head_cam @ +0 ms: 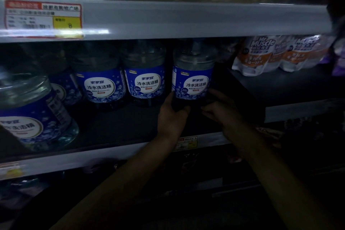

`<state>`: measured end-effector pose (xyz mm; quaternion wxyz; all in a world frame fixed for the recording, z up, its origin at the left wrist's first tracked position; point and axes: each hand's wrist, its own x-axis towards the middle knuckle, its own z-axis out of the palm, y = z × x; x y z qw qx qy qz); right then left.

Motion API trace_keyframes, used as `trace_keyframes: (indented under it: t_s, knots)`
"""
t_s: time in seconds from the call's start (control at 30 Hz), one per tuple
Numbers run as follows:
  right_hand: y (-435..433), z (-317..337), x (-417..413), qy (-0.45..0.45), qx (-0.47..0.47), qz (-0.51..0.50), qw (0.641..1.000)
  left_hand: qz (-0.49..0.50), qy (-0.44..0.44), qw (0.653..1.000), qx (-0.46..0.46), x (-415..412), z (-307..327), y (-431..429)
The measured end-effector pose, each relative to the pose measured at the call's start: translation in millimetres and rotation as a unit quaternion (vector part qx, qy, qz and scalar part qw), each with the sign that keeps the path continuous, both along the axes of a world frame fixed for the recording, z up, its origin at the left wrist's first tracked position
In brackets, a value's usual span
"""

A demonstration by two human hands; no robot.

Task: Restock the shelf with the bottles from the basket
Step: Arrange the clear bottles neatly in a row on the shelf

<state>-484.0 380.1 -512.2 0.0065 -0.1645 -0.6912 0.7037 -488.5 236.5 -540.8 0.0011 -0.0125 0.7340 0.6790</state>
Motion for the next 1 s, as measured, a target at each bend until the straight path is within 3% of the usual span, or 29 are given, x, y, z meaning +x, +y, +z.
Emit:
trace_keyframes:
  t_s: [0.23,0.57,1.0]
  knots:
    - [-8,-2,-13,0.019,0.013,0.002,1.000,0.009,-0.022,0.999,0.042,-10,4,3]
    - [-10,-7,-20,0.055,0.021,0.003,0.998,0.009,-0.030,0.999,0.030,-20,0,1]
    - [-13,-11,-29,0.055,0.109,-0.001,0.993,-0.048,-0.023,0.999,-0.003,-5,11,-10]
